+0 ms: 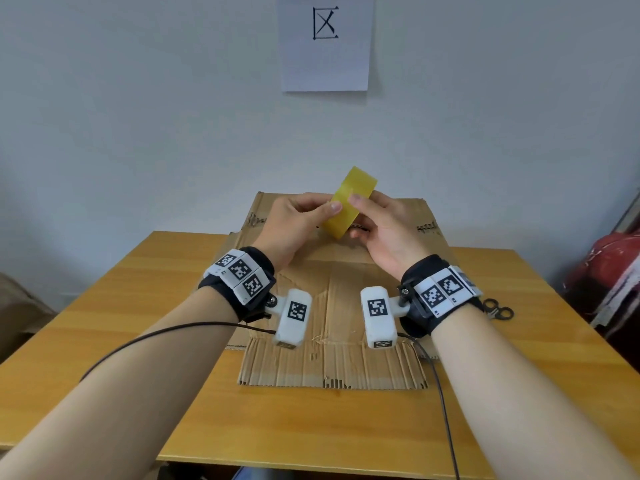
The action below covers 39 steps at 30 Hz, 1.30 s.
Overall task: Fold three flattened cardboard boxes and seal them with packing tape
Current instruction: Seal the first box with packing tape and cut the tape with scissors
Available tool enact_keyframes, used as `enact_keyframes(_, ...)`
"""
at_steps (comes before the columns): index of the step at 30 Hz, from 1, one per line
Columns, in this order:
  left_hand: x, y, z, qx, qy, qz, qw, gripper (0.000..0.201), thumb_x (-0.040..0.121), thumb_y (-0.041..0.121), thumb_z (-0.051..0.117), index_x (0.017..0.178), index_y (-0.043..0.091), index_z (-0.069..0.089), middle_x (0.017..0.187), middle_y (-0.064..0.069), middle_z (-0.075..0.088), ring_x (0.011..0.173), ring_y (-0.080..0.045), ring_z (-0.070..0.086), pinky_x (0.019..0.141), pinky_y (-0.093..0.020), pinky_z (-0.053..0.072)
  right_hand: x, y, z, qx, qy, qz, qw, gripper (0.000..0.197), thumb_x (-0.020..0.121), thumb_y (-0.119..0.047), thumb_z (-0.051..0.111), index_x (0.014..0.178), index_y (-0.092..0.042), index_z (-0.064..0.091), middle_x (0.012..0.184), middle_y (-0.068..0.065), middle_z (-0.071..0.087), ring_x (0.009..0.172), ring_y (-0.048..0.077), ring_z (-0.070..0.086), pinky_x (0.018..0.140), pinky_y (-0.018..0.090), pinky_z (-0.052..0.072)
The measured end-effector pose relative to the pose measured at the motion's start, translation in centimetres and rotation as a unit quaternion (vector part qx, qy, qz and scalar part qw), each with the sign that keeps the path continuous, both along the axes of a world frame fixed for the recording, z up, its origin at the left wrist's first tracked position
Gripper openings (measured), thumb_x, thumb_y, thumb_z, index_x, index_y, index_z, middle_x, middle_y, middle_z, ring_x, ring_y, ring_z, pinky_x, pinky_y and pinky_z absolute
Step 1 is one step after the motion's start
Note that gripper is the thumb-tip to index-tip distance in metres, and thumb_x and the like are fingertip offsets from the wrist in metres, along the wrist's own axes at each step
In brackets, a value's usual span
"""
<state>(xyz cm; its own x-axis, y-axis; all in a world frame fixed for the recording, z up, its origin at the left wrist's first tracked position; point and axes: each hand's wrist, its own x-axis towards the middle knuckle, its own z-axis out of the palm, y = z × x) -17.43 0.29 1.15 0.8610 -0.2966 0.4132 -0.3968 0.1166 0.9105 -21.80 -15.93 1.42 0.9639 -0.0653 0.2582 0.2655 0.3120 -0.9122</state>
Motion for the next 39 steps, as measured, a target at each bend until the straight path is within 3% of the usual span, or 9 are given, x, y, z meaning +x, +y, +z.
enact_keyframes(5,-0.1,0.1,0.1,0.006,0.007,0.008,1.0,0.025,0.092,0.022,0.071,0.099,-0.001,0.074,0.092,-0.01,0.075,0.085,-0.016,0.066,0.084,-0.031,0.052,0.2,0.1,-0.2,-0.038,-0.009,-0.007,0.999,0.018,0.091,-0.005,0.069,0.107,-0.012,0.068,0.095,0.005,0.071,0.087,0.024,0.062,0.055,0.023,0.047)
enact_keyframes(9,-0.2,0.1,0.2,0.021,0.011,0.006,1.0,0.017,0.09,0.023,0.074,0.088,0.007,0.075,0.087,-0.007,0.074,0.082,-0.016,0.066,0.083,-0.034,0.051,0.1,0.3,0.0,-0.013,0.011,0.0,1.0,0.018,0.1,-0.027,0.058,0.103,-0.012,0.067,0.096,0.009,0.069,0.085,0.022,0.064,0.055,0.026,0.048)
enact_keyframes(12,-0.2,0.0,0.3,0.03,0.014,0.007,0.999,0.012,0.088,0.021,0.075,0.083,0.011,0.074,0.086,-0.005,0.075,0.079,-0.014,0.067,0.079,-0.03,0.053,0.3,0.1,0.1,-0.008,0.019,-0.006,1.0,0.023,0.102,-0.03,0.054,0.101,-0.011,0.066,0.096,0.01,0.069,0.082,0.021,0.064,0.053,0.027,0.044)
enact_keyframes(19,-0.3,0.1,0.3,0.022,0.018,0.021,0.999,0.023,0.085,0.031,0.077,0.089,0.008,0.076,0.093,-0.014,0.076,0.086,-0.022,0.068,0.093,-0.048,0.053,0.2,0.0,-0.2,-0.022,-0.001,0.003,1.0,0.01,0.098,-0.017,0.063,0.099,-0.015,0.073,0.1,0.01,0.07,0.088,0.024,0.063,0.054,0.024,0.043)
enact_keyframes(25,-0.6,0.1,0.4,0.022,0.007,0.039,0.999,0.023,0.09,0.031,0.073,0.09,0.009,0.077,0.089,-0.008,0.077,0.086,-0.019,0.069,0.087,-0.037,0.055,-0.2,0.5,0.1,-0.06,0.002,0.008,0.998,0.019,0.093,-0.009,0.066,0.113,-0.011,0.068,0.107,0.013,0.065,0.097,0.031,0.056,0.059,0.025,0.045)
enact_keyframes(29,-0.9,0.1,0.6,0.007,0.021,0.041,0.999,0.023,0.09,0.03,0.073,0.09,0.008,0.076,0.085,-0.006,0.076,0.079,-0.013,0.068,0.08,-0.031,0.055,-0.6,0.8,0.9,-0.12,0.032,0.005,0.992,0.035,0.091,-0.005,0.068,0.126,-0.009,0.064,0.108,0.006,0.07,0.099,0.021,0.065,0.076,0.03,0.047)
enact_keyframes(33,-1.2,0.0,1.2,-0.031,0.024,0.09,0.995,0.027,0.086,0.032,0.078,0.095,0.012,0.061,0.085,0.002,0.065,0.074,-0.004,0.062,0.069,-0.016,0.048,-1.3,1.5,2.8,-0.146,0.026,-0.031,0.988,0.028,0.095,-0.011,0.066,0.122,-0.008,0.068,0.108,0.005,0.073,0.091,0.014,0.069,0.071,0.02,0.05)
enact_keyframes(36,-1.5,0.4,1.9,-0.052,0.029,0.088,0.994,0.036,0.082,0.039,0.079,0.097,0.016,0.056,0.096,-0.005,0.07,0.087,-0.013,0.069,0.078,-0.023,0.051,-1.8,1.6,4.3,-0.108,-0.005,-0.05,0.993,0.021,0.096,-0.01,0.064,0.115,-0.005,0.07,0.112,0.015,0.074,0.103,0.03,0.071,0.089,0.039,0.057)
enact_keyframes(39,-1.7,0.8,3.1,-0.08,0.054,0.085,0.992,0.04,0.077,0.046,0.076,0.099,0.018,0.059,0.113,-0.012,0.07,0.107,-0.025,0.067,0.092,-0.037,0.053,-2.8,1.6,6.0,-0.096,-0.023,-0.058,0.993,0.012,0.099,-0.009,0.057,0.106,-0.009,0.066,0.104,0.017,0.076,0.096,0.035,0.073,0.083,0.045,0.057)
